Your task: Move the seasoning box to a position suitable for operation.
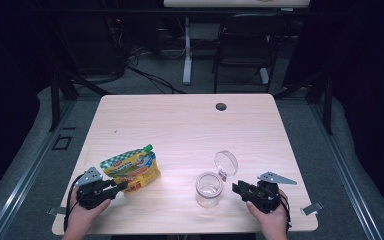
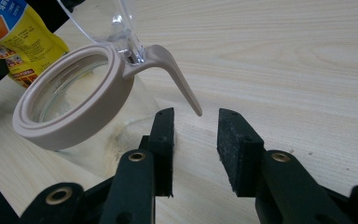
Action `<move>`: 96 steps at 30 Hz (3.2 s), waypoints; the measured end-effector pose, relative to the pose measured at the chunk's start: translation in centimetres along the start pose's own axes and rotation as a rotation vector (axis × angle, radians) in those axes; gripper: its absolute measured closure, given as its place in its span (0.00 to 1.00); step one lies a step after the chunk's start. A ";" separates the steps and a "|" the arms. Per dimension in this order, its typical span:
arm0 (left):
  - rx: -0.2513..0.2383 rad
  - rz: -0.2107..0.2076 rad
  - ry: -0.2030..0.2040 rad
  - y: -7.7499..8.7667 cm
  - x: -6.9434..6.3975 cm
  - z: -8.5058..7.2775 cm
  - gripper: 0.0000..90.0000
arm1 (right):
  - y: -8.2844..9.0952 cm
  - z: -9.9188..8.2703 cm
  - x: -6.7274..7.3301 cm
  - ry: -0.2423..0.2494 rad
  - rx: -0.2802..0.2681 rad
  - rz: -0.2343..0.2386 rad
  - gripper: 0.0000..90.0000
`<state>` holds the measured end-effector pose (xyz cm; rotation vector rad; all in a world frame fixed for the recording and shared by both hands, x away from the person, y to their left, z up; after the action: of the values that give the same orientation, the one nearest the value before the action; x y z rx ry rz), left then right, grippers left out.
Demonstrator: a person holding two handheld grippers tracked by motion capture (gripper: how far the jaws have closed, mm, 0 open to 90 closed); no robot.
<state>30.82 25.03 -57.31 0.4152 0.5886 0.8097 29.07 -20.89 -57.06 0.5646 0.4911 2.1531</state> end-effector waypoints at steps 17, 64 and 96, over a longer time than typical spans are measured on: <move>0.039 -0.043 0.036 0.1 -1.9 -0.4 0.87 | 0.3 0.1 -0.1 -0.006 -0.007 0.005 0.74; 0.016 -0.023 0.127 -4.5 -2.6 -0.5 0.55 | 0.3 -0.1 -0.1 -0.011 -0.004 0.000 0.72; -0.063 -0.051 0.140 -5.6 -2.2 -0.9 0.57 | 0.3 -0.1 -0.1 -0.010 -0.003 0.000 0.72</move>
<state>32.16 19.95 -60.44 0.2862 0.6993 0.8109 28.86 -21.11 -57.05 0.5732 0.4827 2.1498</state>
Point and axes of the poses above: each handheld gripper's, and its own axes: y roughly backward along the jaws, z roughly out of its top, x roughly to its left, the point moved 4 cm from there along -y, roughly forward along the jaws, and after that the axes turned 10 degrees about y, right-handed, at the moved point
